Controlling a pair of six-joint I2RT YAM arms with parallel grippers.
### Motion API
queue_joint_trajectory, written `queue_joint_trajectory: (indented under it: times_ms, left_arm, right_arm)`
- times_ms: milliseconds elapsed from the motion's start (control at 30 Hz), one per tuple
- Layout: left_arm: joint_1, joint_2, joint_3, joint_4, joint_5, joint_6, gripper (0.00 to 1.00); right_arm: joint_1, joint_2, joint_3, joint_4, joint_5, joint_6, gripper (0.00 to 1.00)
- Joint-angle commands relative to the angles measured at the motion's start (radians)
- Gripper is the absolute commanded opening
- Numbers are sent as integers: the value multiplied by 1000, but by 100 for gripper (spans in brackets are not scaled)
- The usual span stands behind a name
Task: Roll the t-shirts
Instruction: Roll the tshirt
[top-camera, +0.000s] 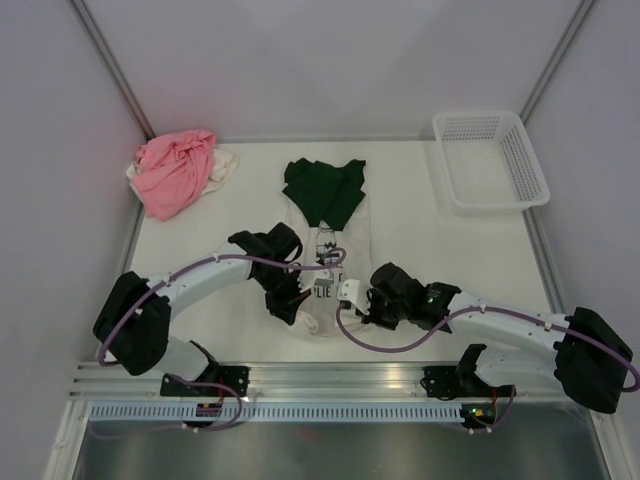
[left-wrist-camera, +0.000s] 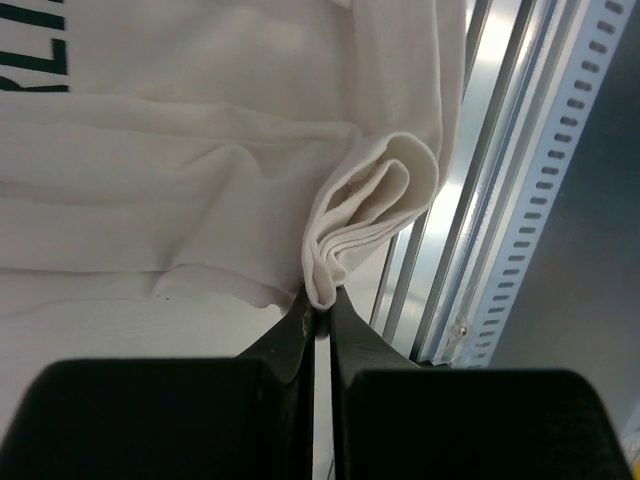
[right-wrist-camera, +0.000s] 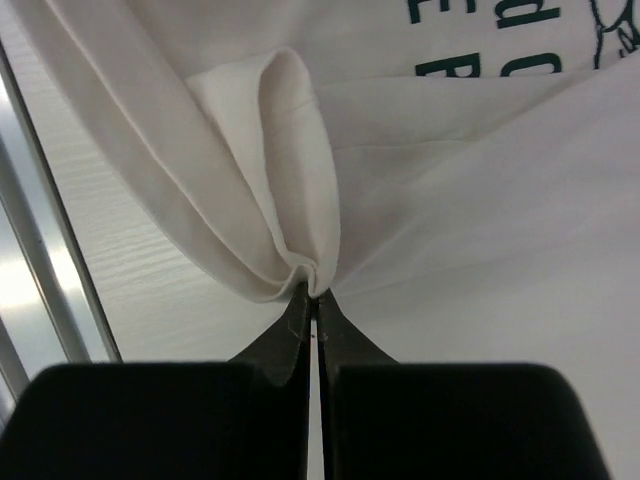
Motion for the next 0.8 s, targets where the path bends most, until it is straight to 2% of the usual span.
queue_joint_trajectory:
  times_ms: [0,200,433,567,767]
  left_arm:
    - [5,51,84,-16,-49,-130,2]
    - [8,133,198,-68,-82,-195,2]
    - [7,159,183,-56,-65,-176,2]
    - [8,130,166,-47,-73,-155,2]
    - [8,64,91,62,-122,-176,2]
  right_arm:
    - [-24,-11,25,83,38,52,0]
    - [-32,-83,-15,232,40,118,0]
    - [-32,-92,30,82,43,166,0]
    - [-32,-130,36,91,32,195,0]
    - [-33,-69,16,89,70,152,0]
